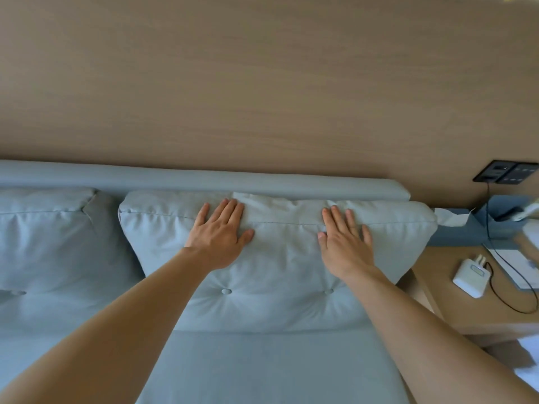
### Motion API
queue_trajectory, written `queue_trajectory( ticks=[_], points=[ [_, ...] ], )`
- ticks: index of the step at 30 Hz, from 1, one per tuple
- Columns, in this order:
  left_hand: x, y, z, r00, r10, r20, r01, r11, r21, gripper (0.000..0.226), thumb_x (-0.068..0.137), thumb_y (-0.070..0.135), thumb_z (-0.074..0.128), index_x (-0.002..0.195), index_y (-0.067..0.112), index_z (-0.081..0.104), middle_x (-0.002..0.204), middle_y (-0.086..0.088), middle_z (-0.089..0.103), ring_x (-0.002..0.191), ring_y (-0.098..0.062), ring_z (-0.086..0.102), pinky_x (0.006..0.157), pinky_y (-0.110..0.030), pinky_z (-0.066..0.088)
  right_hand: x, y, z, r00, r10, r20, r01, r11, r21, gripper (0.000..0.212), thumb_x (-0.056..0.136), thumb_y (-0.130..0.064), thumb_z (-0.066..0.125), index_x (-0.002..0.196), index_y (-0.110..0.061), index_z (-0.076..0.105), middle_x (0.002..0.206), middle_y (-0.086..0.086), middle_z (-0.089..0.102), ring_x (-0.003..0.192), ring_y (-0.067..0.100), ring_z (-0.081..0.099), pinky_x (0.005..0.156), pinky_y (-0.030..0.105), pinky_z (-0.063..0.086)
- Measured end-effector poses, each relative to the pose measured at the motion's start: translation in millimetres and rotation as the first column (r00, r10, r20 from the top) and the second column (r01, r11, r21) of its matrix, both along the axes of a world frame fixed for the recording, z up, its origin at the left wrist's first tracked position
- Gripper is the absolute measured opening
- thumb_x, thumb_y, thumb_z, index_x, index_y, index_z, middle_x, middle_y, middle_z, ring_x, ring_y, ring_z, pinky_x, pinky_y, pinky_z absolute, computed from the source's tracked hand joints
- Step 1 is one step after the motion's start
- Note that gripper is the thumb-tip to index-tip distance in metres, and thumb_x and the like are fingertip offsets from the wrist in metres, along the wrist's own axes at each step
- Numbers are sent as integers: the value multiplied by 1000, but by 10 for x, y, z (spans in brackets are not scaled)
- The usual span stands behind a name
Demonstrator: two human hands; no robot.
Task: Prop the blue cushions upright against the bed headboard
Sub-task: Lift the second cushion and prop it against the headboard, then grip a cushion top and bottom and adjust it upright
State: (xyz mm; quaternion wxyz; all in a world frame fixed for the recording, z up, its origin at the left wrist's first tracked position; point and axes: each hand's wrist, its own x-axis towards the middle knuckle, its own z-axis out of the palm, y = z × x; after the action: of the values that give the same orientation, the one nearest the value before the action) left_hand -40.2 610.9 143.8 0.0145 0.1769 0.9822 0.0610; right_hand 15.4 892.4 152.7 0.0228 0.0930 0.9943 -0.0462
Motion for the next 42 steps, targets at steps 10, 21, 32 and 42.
queue_trajectory(
  ticks=[10, 21, 32, 42],
  points=[
    [456, 106, 413, 998, -67, -11, 68, 995, 67, 80, 101, 61, 26, 162, 16, 3, 171, -3, -4, 155, -18, -10, 125, -48, -4, 932, -501, -153, 875, -226, -429, -6, 879, -476, 39, 96, -17, 57, 134, -12, 52, 140, 5, 56, 130, 23, 52, 103, 41, 44],
    [322, 1069, 681, 969, -244, -23, 245, 968, 45, 99, 93, 64, 51, 161, 15, 0, 171, -5, 0, 156, -19, -2, 126, -45, 6, 1269, -348, -803, 592, -407, 696, 482, -513, -710, 65, 101, -55, 44, 150, -12, 42, 149, 14, 51, 129, 31, 54, 104, 48, 38],
    [-142, 1445, -21, 989, -141, -53, 142, 990, 4, 136, 52, 102, 42, 160, 31, 2, 168, 5, 15, 154, -23, 10, 119, -61, 11, 708, -316, -1828, 321, -497, 806, 301, -754, -584, 130, 51, -101, 52, 156, -26, 32, 158, 8, 43, 141, 35, 43, 117, 57, 30],
    [-71, 1363, -68, 956, -191, -224, 192, 981, -17, 98, 75, 88, 44, 148, 25, 31, 138, 2, 57, 131, -25, 48, 112, -59, 25, 759, -468, -2062, 457, -321, 829, 232, -858, -459, 116, 41, -101, 57, 127, -22, 61, 133, 11, 55, 123, 37, 54, 102, 69, 43]
  ],
)
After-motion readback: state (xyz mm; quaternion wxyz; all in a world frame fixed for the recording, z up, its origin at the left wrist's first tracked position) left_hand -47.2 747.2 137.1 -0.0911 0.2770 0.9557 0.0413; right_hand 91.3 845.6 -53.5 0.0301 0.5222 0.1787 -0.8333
